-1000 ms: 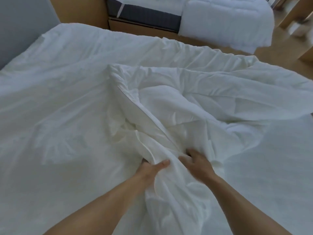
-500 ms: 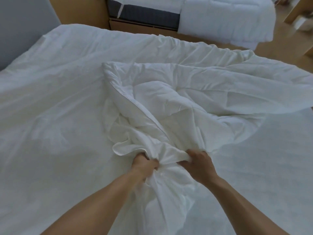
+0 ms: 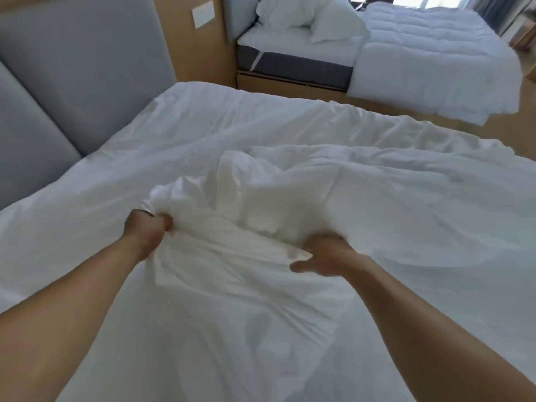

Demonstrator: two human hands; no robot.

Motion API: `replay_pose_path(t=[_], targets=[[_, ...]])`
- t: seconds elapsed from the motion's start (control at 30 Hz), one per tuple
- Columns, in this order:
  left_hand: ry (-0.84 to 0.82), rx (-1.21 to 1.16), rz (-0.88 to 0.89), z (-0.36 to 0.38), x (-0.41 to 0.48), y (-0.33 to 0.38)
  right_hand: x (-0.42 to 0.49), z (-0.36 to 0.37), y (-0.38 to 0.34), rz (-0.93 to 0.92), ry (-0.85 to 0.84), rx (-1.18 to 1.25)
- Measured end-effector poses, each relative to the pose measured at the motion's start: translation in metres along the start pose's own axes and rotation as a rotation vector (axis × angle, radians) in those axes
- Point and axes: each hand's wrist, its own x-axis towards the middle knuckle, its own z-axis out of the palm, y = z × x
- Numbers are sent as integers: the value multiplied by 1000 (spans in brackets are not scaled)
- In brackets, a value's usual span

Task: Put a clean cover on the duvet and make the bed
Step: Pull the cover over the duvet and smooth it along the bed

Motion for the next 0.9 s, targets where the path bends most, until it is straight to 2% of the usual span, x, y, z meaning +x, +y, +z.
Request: replay_pose_path(t=[0.03,0.1,0.17,0.2,0.23,0.27,0.33,0.37,0.4,0.43,0.47,0.5,0.53,0.6,0.63,0.67,0.7,0.73,0.77,0.8,0.87,0.9], targets=[[36,83,-37,2,10,-21,6,17,7,40,-91,-86],[55,238,-124,13,18,-57,10,46,15,48,-138,-162],[34,391,-273,29,14,-74,10,66,19,37,-54,-102],[39,449,-280,37,10,-76,9,73,23,41,-1,-22],[74,511,-171,45,4,-71,8,76,28,52,39,77],[119,564,49,53,-1,-65,5,75,33,64,58,169],[138,667,662,72,-10,-50,-3,65,43,40,45,238],[61,730,955,83,-20,-35,-8,57,47,11,29,228],[-94,828,1177,95,-29,-20,-13,49,52,-17,-1,214],[-308,969,1291,106,-38,-2,-19,37,58,-43,-39,221],[-523,1144,1287,117,-45,15,-27,24,67,-53,-87,258],[-671,1287,1248,124,-49,29,-37,7,77,-55,-117,334],[-723,1369,1220,128,-50,41,-50,-16,89,-57,-99,463],[-661,1393,1206,132,-49,60,-81,-66,114,-97,133,883],[-602,1291,1161,131,-48,67,-92,-86,127,-139,282,1132],[-542,1093,1081,129,-49,74,-102,-100,138,-176,416,1328],[-478,862,997,128,-50,79,-109,-107,149,-180,517,1411],[-394,669,940,128,-52,83,-115,-106,156,-122,572,1370],[-318,562,911,129,-52,85,-117,-99,165,-24,552,1186],[-274,548,867,130,-55,87,-118,-83,174,88,398,862],[-327,712,729,135,-67,84,-123,-53,185,212,35,275],[-360,835,674,141,-73,78,-125,-44,188,223,-14,150]])
